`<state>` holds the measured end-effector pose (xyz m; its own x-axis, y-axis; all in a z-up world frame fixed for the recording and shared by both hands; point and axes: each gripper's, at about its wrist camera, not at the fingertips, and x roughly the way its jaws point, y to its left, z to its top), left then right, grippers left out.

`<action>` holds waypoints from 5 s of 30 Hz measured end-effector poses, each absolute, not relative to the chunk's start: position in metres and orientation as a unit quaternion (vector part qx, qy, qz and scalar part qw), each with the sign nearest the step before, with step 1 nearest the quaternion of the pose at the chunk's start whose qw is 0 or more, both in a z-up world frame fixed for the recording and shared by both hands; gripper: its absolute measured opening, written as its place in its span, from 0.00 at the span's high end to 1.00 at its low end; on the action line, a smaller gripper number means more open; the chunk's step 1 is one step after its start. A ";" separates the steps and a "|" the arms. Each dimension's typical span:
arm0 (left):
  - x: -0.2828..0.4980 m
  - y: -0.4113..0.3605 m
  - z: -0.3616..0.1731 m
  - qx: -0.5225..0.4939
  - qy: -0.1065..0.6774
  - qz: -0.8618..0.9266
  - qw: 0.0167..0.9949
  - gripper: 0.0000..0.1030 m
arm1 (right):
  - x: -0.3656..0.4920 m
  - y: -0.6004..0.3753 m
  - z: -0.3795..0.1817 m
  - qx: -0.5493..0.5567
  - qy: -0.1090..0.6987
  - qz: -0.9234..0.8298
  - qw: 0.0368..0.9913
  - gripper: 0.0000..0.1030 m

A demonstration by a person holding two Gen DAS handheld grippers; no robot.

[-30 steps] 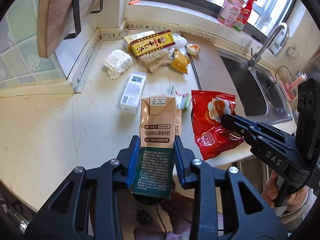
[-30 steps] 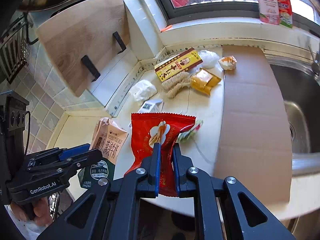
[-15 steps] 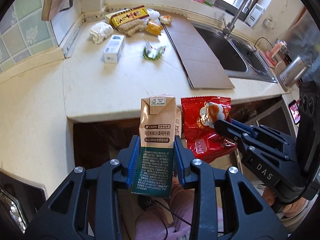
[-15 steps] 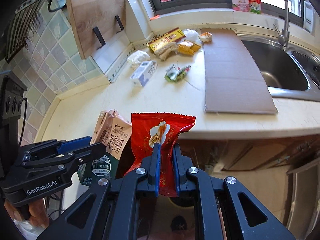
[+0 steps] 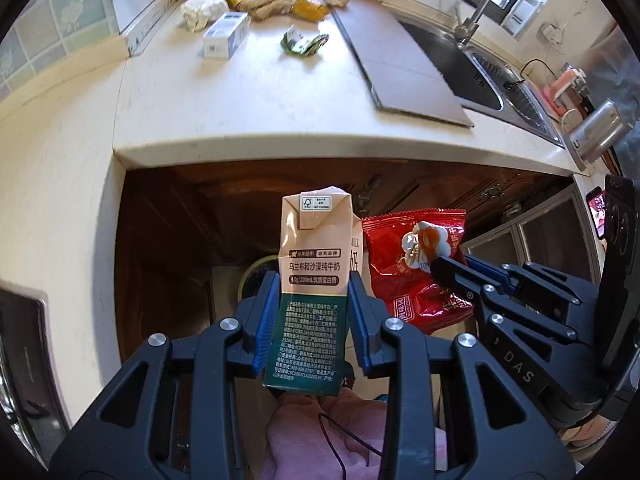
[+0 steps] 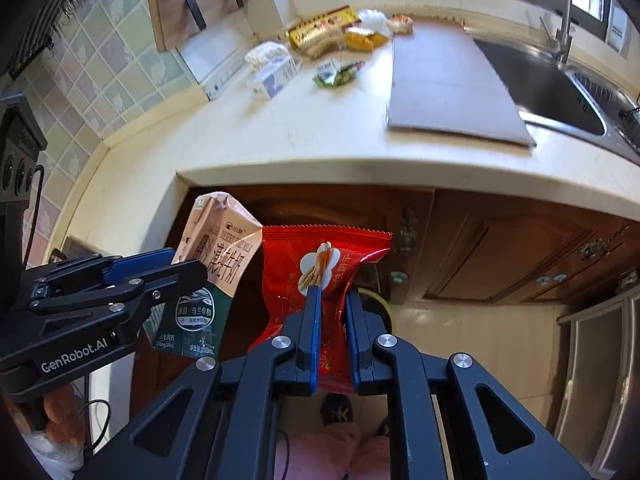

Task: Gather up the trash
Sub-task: 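Carry the milk carton with the left tool while the right tool carries the red bag to the bin, then open the left tool over the bin while the right tool releases the red bag, then move both tools back up toward the remaining counter trash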

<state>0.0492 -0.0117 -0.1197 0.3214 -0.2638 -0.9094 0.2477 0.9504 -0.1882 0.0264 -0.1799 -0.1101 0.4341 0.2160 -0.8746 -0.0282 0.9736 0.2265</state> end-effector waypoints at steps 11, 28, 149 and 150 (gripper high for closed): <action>0.060 -0.013 -0.235 -0.026 0.603 -0.092 0.792 0.71 | 0.036 -0.189 -0.217 0.091 0.575 0.094 0.808 0.89; 0.079 -0.024 -0.407 -0.016 0.646 -0.058 0.761 0.71 | 0.074 -0.188 -0.395 0.090 0.613 0.070 0.782 0.89; 0.388 0.004 -0.111 0.041 0.528 -0.039 0.847 0.24 | 0.409 -0.174 -0.145 0.100 0.561 0.075 0.818 0.28; 0.391 0.005 -0.112 0.040 0.530 -0.039 0.846 0.24 | 0.411 -0.172 -0.147 0.098 0.562 0.074 0.818 0.28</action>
<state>0.3913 0.0047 -0.1122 0.4360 -0.0235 -0.8996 0.1077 0.9938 0.0263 0.4109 -0.1723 -0.1468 0.3579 0.2304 -0.9049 -0.0104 0.9700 0.2429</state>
